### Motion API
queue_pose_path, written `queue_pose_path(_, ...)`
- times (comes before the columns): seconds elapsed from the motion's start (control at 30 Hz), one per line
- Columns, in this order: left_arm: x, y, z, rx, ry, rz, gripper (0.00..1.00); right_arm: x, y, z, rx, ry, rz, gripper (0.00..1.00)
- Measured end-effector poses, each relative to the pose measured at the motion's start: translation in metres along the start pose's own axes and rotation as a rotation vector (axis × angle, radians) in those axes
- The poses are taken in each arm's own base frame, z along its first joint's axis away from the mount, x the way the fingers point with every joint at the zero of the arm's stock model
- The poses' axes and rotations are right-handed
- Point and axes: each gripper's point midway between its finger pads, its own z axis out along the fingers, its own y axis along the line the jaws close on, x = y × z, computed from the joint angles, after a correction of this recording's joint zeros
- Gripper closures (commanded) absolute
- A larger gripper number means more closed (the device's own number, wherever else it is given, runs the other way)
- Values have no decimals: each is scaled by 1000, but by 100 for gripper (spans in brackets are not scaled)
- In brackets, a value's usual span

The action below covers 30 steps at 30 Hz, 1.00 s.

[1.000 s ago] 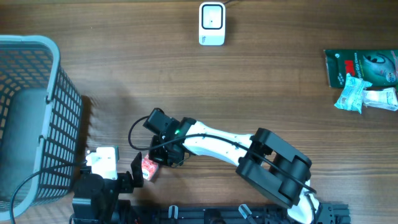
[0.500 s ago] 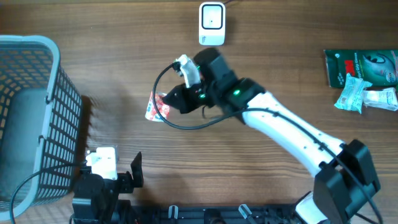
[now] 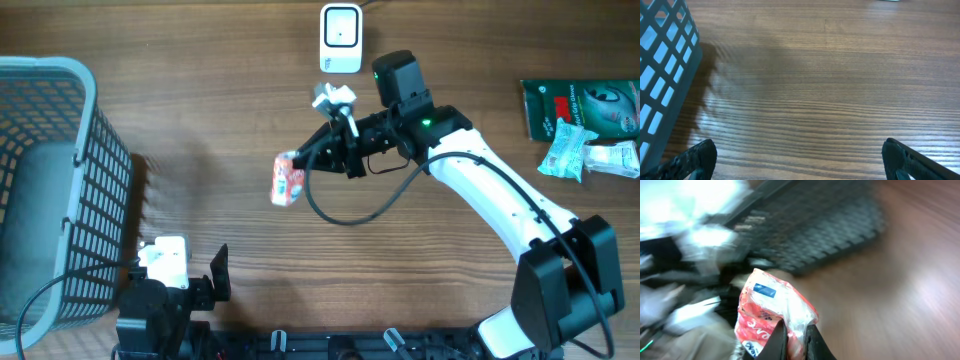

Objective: Scan the item barcode

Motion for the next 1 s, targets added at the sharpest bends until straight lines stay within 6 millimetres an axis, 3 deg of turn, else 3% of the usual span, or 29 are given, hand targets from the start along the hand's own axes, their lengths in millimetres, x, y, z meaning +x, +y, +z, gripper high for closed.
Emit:
queue_pose_path(0.07,0,0,0,0,0,0,0,10,-43,-2,263,43,99,96)
queue_pose_path(0.13,0,0,0,0,0,0,0,10,-95,-22,609,57,72,96)
queue_pose_path(0.23,0,0,0,0,0,0,0,-8,-136,-60,942,29,-24,96)
queue_pose_path(0.3,0,0,0,0,0,0,0,-24,-156,-94,1170,6,-110,96)
queue_pose_path(0.37,0,0,0,0,-1,0,0,-59,-165,-130,1390,-61,-257,96)
queue_pose_path(0.47,0,0,0,0,0,0,0,-84,-176,-157,1580,-44,-390,96)
queue_pose_path(0.67,0,0,0,0,0,0,0,-85,-263,-153,1778,358,-609,96)
queue_pose_path(0.87,0,0,0,0,0,0,0,-95,-289,-129,1806,558,-826,96)
queue_pose_path(1.0,0,0,0,0,0,0,0,-79,-309,-112,1815,698,-944,96)
